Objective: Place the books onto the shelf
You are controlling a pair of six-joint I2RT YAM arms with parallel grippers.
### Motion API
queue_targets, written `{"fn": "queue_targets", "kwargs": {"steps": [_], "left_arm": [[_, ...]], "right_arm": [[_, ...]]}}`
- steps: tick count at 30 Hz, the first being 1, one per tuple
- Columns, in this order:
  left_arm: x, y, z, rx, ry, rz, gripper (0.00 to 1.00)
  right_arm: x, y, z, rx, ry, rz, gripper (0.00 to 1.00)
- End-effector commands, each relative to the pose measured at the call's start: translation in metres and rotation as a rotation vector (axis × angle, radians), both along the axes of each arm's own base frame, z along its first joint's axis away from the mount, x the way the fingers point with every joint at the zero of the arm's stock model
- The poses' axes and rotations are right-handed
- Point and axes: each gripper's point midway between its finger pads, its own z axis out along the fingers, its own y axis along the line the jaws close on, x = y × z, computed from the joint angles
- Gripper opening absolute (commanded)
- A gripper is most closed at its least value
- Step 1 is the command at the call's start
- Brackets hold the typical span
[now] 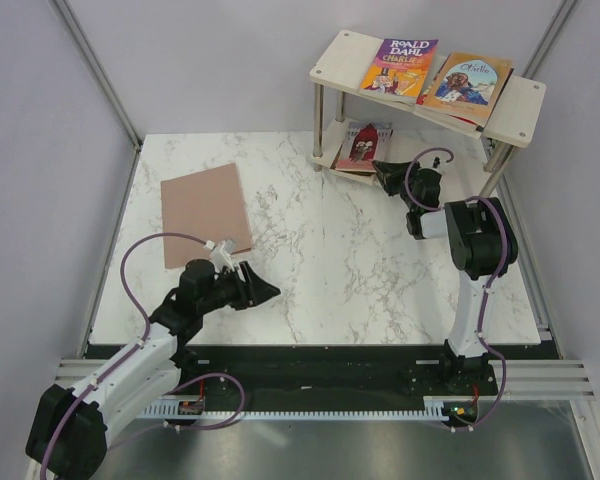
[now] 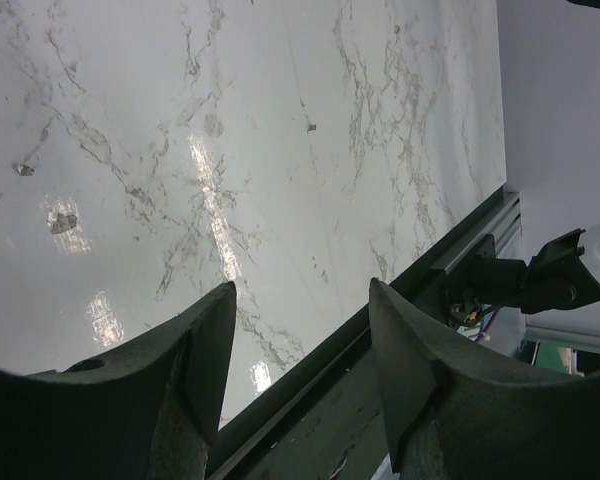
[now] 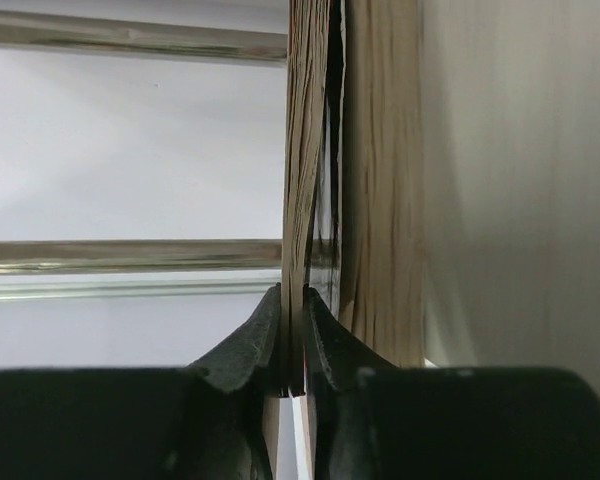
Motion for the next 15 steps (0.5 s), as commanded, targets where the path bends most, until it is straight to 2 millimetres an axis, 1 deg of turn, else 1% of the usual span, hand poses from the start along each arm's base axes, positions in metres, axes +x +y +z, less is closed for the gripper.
{"fn": "queue_targets", "kwargs": {"steps": [1,3,4,6,7,9,10,12,15], "left_arm": [[0.001,-0.003,0.008,-0.036,-0.021,-0.006,0.62],[0.0,-0.004,0.008,-0.04,-0.023,-0.006,0.62],[0.0,-0.003,0.008,-0.04,-0.023,-0.005,0.62],[0.0,-0.003,0.007,-0.042,-0.024,-0.004,0.62],[-0.001,-0.003,0.006,-0.041,-0.02,-0.003,0.62],[-0.001,-0.003,0.006,-0.042,-0.02,-0.005,0.62],[-0.001,-0.003,0.006,-0.043,-0.021,-0.005,0.62],[-0.002,-0.003,0.005,-0.042,-0.018,-0.006,0.62],[-0.002,-0.003,0.004,-0.043,-0.017,-0.005,0.62]], "right_arm": [[0.007,0.014,0.031,-0.038,-0.074,0.035,0.22],[0.005,0.018,0.032,-0.052,-0.075,0.049,0.26],[0.002,0.02,0.028,-0.054,-0.064,0.055,0.27],[-0.001,0.019,0.031,-0.055,-0.07,0.054,0.28],[-0.006,0.019,0.028,-0.059,-0.064,0.054,0.29],[-0.01,0.017,0.031,-0.062,-0.069,0.05,0.29],[-0.013,0.016,0.028,-0.065,-0.061,0.047,0.28],[-0.015,0.016,0.029,-0.07,-0.066,0.049,0.27],[-0.016,0.017,0.031,-0.069,-0.067,0.055,0.28]]}}
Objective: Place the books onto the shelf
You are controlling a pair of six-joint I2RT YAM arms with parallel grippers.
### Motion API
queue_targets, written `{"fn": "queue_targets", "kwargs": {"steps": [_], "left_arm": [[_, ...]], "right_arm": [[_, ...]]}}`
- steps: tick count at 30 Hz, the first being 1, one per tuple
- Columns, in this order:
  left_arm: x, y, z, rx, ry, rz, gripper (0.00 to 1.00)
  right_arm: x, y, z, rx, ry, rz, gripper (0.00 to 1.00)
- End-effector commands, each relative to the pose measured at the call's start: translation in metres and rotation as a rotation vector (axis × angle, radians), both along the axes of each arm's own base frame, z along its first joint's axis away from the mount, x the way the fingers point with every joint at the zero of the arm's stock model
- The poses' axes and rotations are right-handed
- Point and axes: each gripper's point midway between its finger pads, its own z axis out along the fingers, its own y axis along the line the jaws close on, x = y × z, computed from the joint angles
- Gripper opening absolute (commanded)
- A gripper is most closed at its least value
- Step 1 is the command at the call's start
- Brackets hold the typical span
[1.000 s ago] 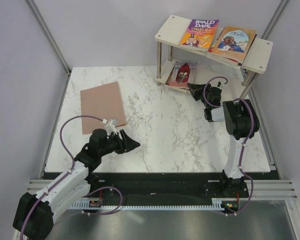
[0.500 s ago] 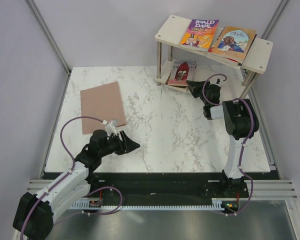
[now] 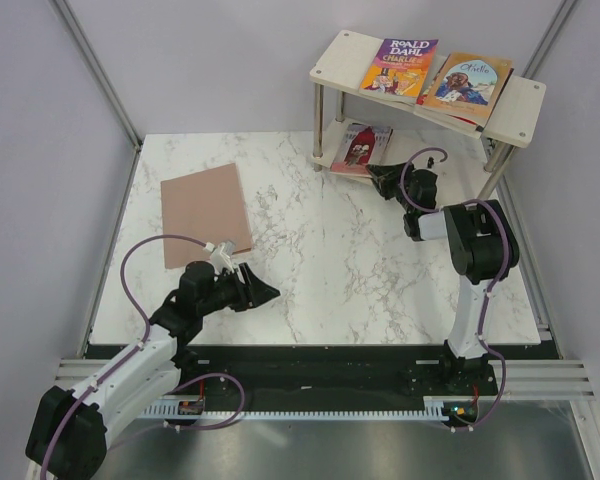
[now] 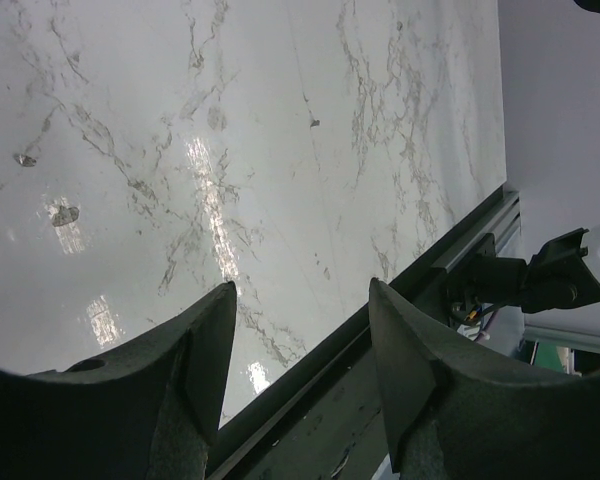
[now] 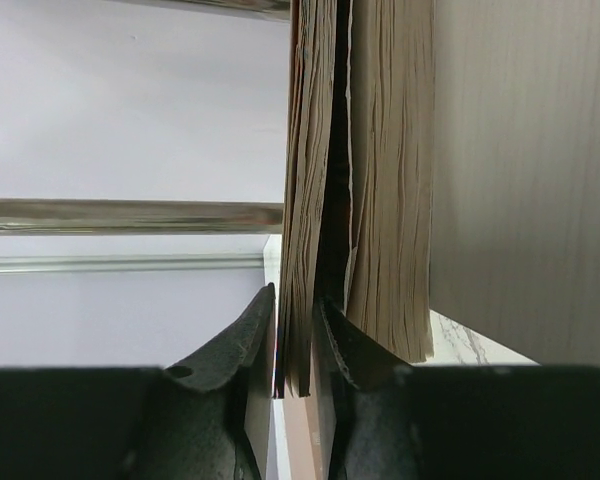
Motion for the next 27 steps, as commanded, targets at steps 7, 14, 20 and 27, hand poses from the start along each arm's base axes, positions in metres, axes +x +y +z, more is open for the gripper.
{"fn": "queue_targets", "kwargs": {"steps": [7,14,20,27], "left_arm": [[-0.001,-0.003,0.007,-0.041,-0.024,-0.008,0.62],[-0.002,-0.003,0.004,-0.04,-0.019,-0.008,0.62],[-0.002,-0.003,0.004,-0.041,-0.02,-0.008,0.62],[-0.003,-0.003,0.003,-0.04,-0.015,-0.009,0.62]], "right_arm": [[-0.009,0.001,0.031,-0.028,-0.077,0.021,0.28],[-0.014,-0.005,0.038,-0.022,-0.103,-0.006,0.1],[-0.017,-0.018,0.041,-0.025,-0.103,-0.049,0.07],[-0.01,-0.023,0.042,-0.011,-0.101,-0.066,0.07]]}}
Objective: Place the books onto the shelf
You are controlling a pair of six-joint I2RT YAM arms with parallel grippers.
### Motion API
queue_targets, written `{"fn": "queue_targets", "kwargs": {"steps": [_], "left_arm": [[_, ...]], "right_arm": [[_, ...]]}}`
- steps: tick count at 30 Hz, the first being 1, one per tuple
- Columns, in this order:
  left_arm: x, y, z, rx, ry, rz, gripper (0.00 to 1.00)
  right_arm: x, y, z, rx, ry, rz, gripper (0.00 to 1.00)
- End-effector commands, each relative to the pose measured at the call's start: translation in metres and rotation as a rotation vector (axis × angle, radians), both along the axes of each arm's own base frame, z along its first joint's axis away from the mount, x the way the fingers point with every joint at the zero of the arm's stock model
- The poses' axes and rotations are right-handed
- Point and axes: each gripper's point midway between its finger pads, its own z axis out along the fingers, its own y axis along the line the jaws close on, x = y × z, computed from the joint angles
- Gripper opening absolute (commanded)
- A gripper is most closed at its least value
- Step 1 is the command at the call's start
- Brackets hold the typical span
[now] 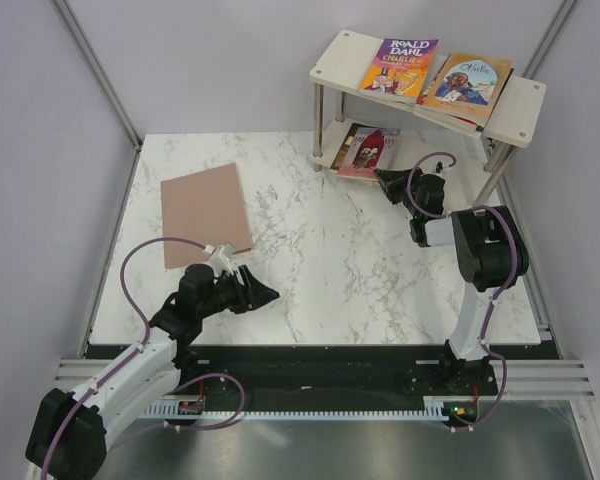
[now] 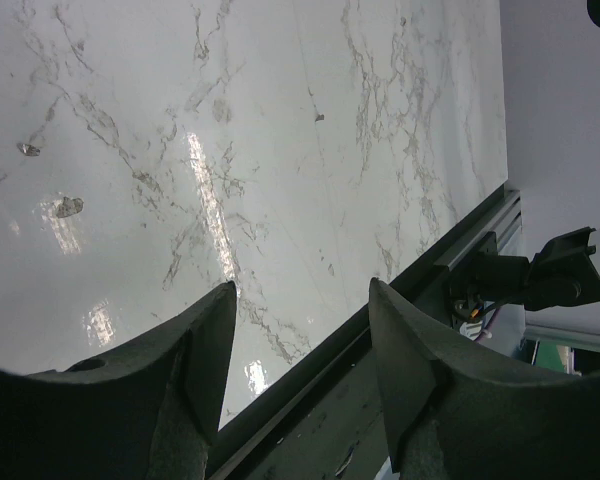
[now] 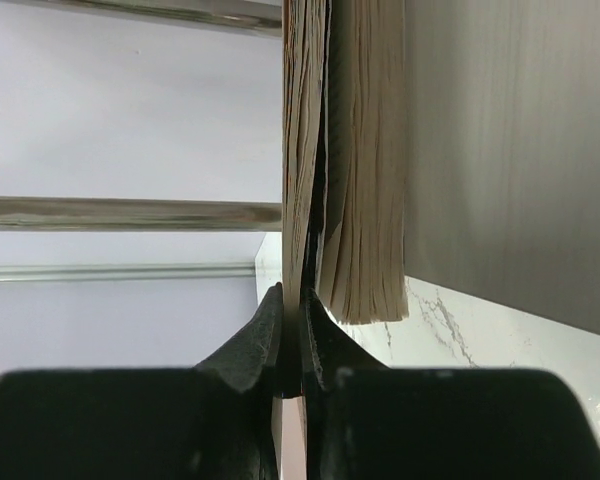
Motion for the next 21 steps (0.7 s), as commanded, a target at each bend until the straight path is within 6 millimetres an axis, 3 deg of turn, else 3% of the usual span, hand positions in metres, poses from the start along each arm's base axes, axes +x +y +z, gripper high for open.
{"fn": "queue_targets", "kwargs": {"steps": [1,8,14,15,17,18,21], "left_arm": [[0.0,-0.003,0.007,-0.036,-0.015,-0.009,0.62],[0.0,-0.003,0.006,-0.033,-0.015,-0.006,0.62],[0.0,-0.003,0.005,-0.035,-0.011,-0.006,0.62],[0.0,-0.003,0.005,-0.035,-0.012,-0.006,0.62],[-0.001,-0.003,0.005,-0.036,-0.011,-0.007,0.62],[0.0,-0.003,0.006,-0.036,-0.014,-0.006,0.62],[-0.001,-0.003,0.005,-0.038,-0.01,-0.007,0.62]], "right_arm": [[0.01,-0.006,0.035,0.013,-0.097,-0.026,0.08],[0.025,0.003,0.036,0.003,-0.085,0.013,0.22],[0.019,0.005,0.022,-0.01,-0.043,0.041,0.34],[0.016,0.006,0.022,-0.016,-0.041,0.044,0.44],[0.009,0.004,0.011,-0.024,-0.007,0.041,0.51],[0.006,0.004,0.011,-0.027,-0.006,0.041,0.98],[-0.002,0.002,0.005,-0.038,0.009,0.043,0.98]]}}
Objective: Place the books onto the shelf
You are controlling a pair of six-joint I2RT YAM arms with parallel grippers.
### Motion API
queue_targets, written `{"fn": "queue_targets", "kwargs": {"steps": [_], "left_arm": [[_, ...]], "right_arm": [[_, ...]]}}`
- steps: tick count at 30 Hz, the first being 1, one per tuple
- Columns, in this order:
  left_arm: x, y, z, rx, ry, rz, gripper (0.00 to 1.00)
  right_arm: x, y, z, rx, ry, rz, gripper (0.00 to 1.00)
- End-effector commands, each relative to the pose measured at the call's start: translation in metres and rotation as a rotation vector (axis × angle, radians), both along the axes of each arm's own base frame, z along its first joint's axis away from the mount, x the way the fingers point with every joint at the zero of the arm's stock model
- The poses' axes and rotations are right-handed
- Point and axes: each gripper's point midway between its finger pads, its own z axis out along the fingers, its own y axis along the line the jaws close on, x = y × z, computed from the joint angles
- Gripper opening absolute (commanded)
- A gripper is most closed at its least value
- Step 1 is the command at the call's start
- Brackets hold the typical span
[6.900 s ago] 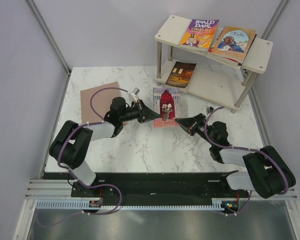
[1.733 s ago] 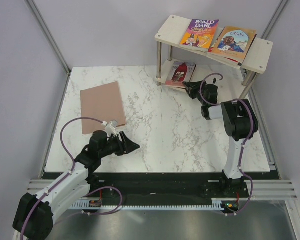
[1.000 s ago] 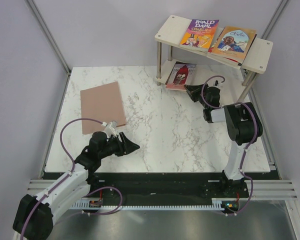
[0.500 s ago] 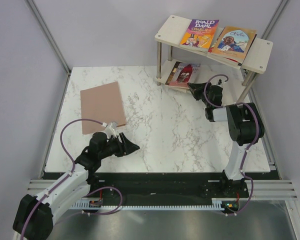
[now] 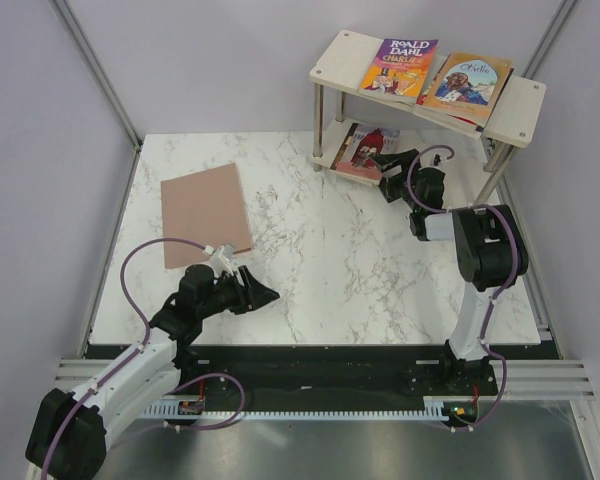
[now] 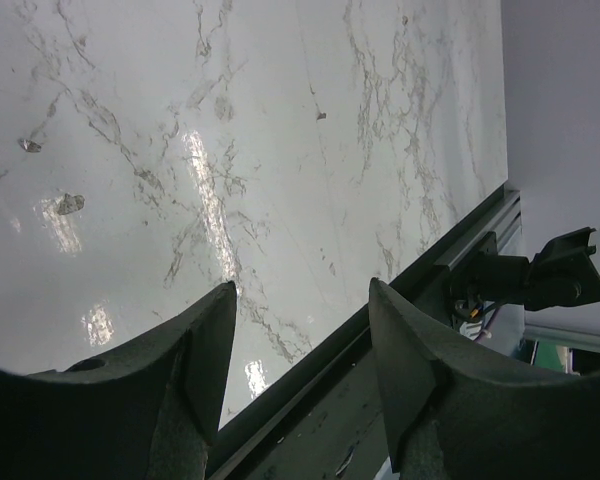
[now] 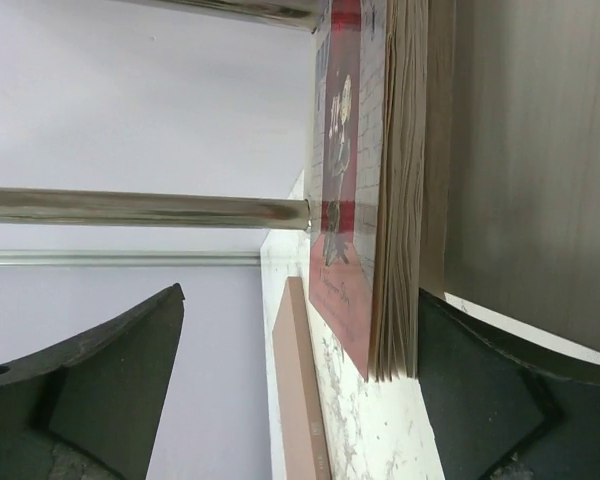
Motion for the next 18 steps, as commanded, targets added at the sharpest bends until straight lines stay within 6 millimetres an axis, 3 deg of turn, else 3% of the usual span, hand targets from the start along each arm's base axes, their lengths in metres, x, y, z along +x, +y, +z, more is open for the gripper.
{"fn": "queue_targets", "kwargs": {"steps": [1,8,18], "left_arm": [[0.0,-0.004,0.007,-0.038,-0.015,-0.009,0.62],[-0.002,-0.003,0.007,-0.042,-0.02,-0.007,0.62],[-0.002,-0.002,0.004,-0.04,-0.015,-0.001,0.62]], "right_arm": [[-0.015,-0.002,-0.007,-0.041,0.019,0.013,0.98],[-0.026,-0.01,-0.017,-0.116,0.087,0.001,0.98],[-0.04,-0.026,0.002,-0.206,0.062,-0.043,0.98]]}}
